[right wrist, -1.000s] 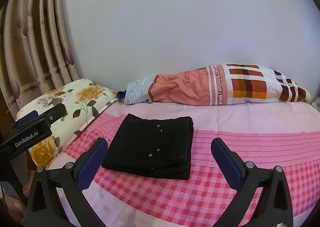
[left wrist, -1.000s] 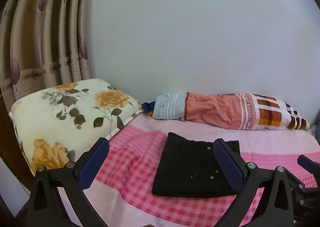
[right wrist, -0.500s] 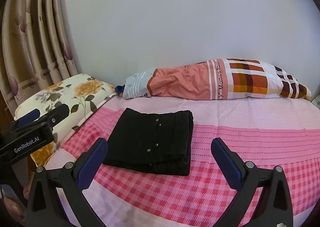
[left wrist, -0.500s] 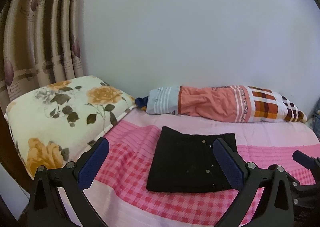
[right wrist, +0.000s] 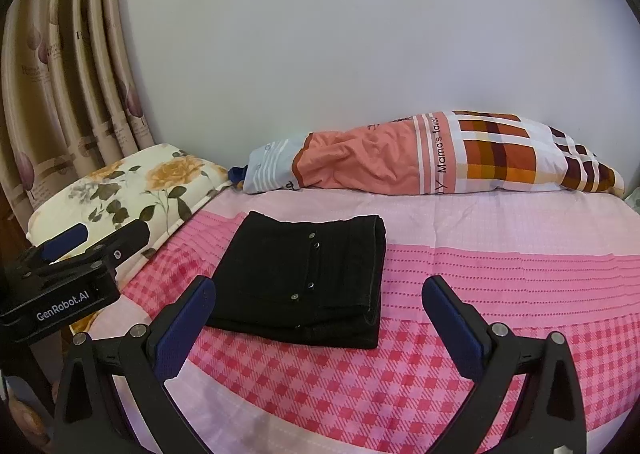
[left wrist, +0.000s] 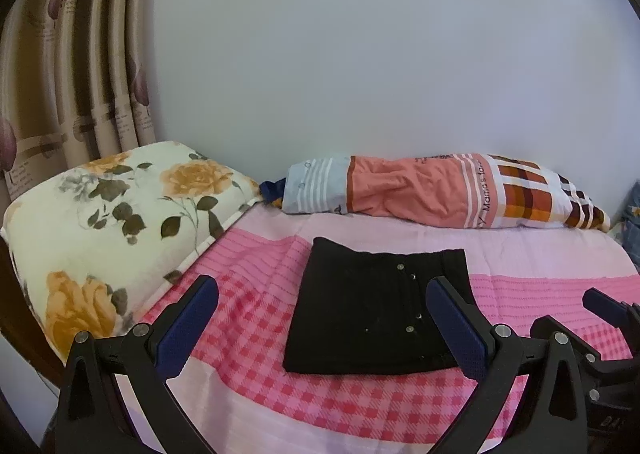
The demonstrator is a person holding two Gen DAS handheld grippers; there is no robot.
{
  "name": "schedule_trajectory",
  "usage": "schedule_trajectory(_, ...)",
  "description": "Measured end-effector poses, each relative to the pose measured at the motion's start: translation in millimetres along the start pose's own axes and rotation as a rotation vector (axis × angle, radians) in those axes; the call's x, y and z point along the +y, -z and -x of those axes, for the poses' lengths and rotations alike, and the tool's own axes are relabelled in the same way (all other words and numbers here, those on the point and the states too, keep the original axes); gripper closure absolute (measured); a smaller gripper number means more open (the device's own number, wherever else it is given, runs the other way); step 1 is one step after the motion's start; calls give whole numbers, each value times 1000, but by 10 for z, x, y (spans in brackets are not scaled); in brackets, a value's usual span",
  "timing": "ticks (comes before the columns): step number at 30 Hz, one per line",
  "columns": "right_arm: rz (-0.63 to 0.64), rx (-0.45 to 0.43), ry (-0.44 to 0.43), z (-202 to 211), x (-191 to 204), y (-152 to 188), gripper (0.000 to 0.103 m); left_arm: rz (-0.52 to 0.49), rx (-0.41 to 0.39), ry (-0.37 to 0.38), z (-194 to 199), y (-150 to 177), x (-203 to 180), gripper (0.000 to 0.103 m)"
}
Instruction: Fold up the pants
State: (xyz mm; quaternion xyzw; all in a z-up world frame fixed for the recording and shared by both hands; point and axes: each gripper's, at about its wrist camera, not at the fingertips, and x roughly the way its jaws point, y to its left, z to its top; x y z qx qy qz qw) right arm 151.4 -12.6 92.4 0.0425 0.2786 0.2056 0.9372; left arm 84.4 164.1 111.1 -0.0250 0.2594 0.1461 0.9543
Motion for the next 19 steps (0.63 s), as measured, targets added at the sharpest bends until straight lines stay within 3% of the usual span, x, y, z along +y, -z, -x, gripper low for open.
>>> schedule_trajectory(4,-2,2,0,-1,0,-1,0,0,10,30,-40,27,-8,0)
schedule_trajectory(8,-3,7,-1,-11,-18,29,0,-31,3,-15,-86,73,-62,0)
schedule_trajectory(14,-1,1,2,-37,-37,47,0,37,-6,3,-85,51,49,0)
schedule_trajectory(19,3,6,9,-54,-38,59,0,7,-11,-6,-61,36,7,0)
